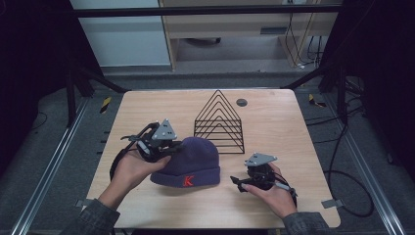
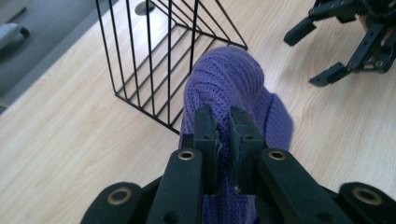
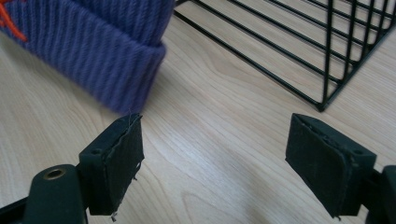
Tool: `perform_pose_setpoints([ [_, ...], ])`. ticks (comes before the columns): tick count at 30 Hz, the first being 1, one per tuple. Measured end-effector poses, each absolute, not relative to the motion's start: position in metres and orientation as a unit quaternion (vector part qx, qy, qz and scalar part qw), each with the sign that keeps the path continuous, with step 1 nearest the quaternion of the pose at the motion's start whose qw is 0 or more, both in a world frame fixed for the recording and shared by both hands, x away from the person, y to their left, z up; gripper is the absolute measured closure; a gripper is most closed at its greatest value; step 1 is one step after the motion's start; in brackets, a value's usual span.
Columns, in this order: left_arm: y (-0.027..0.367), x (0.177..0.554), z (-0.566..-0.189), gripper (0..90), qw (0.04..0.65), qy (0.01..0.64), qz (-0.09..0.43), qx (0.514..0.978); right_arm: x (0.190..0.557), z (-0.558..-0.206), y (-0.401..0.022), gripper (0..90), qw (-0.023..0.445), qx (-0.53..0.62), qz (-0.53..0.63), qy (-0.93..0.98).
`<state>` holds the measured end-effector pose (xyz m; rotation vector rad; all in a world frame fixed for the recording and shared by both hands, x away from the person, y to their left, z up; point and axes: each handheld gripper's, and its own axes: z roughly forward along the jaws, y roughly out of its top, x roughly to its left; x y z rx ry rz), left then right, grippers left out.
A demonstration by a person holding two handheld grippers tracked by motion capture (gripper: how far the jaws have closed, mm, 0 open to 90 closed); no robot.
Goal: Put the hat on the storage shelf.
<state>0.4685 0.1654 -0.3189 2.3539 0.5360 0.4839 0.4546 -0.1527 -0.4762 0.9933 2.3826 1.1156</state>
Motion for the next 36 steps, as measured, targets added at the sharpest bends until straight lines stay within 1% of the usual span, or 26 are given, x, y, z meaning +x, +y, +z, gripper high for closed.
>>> perform_pose_setpoints([
  [4, 0.166, 0.465, -0.307, 82.7, 0.337, 0.195, 0.194, 0.901, 0.454, -0.470, -0.139, 19.4, 0.165, 0.333, 0.392, 0.842],
  [9, 0.166, 0.463, -0.292, 82.7, 0.343, 0.188, 0.204, 0.897, 0.455, -0.466, -0.133, 19.5, 0.161, 0.327, 0.396, 0.843],
  [13, 0.168, 0.462, -0.280, 82.6, 0.352, 0.185, 0.209, 0.893, 0.454, -0.458, -0.132, 22.7, 0.157, 0.325, 0.405, 0.840],
  [15, 0.169, 0.461, -0.274, 82.6, 0.363, 0.184, 0.208, 0.890, 0.454, -0.449, -0.130, 26.7, 0.163, 0.316, 0.403, 0.843],
  [18, 0.169, 0.460, -0.266, 82.6, 0.372, 0.179, 0.206, 0.887, 0.455, -0.441, -0.128, 27.7, 0.162, 0.312, 0.408, 0.843],
  [22, 0.163, 0.459, -0.257, 82.6, 0.368, 0.166, 0.208, 0.891, 0.460, -0.424, -0.122, 29.6, 0.160, 0.300, 0.418, 0.842],
  [28, 0.158, 0.458, -0.250, 82.6, 0.363, 0.156, 0.211, 0.894, 0.467, -0.411, -0.114, 33.4, 0.148, 0.286, 0.422, 0.847],
  [36, 0.156, 0.458, -0.243, 82.6, 0.364, 0.150, 0.212, 0.895, 0.475, -0.407, -0.102, 34.8, 0.129, 0.263, 0.403, 0.867],
])
